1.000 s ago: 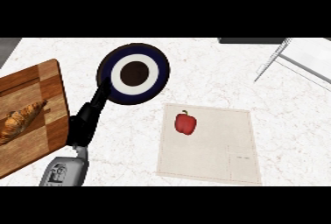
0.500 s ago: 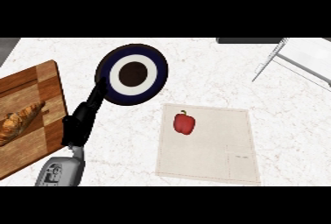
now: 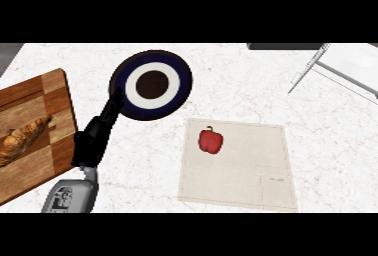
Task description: Pick the cupcake from the placemat and place it in the tiered shelf
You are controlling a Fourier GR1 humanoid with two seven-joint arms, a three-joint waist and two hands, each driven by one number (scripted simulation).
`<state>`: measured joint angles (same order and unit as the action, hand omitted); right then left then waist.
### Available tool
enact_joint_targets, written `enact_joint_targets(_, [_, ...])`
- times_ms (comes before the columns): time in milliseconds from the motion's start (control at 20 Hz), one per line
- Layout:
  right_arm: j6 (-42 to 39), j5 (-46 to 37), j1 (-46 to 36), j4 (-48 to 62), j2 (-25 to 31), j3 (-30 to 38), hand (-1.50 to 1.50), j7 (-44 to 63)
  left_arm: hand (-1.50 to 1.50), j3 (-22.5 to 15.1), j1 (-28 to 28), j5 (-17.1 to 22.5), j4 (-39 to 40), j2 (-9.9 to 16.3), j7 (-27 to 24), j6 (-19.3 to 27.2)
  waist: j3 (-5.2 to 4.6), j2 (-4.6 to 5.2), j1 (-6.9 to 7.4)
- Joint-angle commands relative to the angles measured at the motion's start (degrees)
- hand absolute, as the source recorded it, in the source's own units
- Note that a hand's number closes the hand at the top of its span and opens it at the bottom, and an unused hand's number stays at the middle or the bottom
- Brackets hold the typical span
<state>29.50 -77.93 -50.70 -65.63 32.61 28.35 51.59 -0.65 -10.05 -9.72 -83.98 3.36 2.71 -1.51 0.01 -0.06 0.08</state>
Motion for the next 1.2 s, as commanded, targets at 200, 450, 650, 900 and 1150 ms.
enact_joint_targets(200, [4.5,5.1,-0.3,-3.3,0.3,0.4,-1.50,0.0,0.00,-1.6,1.8,-0.8,-2.8,-1.1,1.1,0.5,0.00,0.01,0.31])
enact_joint_targets(450, [4.1,5.2,-5.8,-12.0,2.7,3.0,-1.50,4.1,0.00,-0.1,1.0,0.3,-1.9,0.4,0.1,-0.7,-0.05,-0.26,-0.06])
enact_joint_targets(650, [-1.4,1.6,-2.4,-21.4,3.8,5.5,-1.50,9.5,0.00,2.0,2.6,1.6,2.2,2.2,-4.2,-2.3,-0.10,-0.22,-0.66])
enact_joint_targets(900, [-14.5,4.9,2.1,-33.4,3.4,12.1,-1.50,15.6,0.00,1.4,0.0,-0.3,2.7,0.0,-1.4,1.1,-0.05,-0.62,-2.38])
enact_joint_targets(1150, [-32.3,10.8,6.2,-44.8,7.0,18.4,-1.50,15.9,0.00,1.9,2.4,0.5,-0.5,1.0,0.2,0.4,-0.03,-1.23,-3.43])
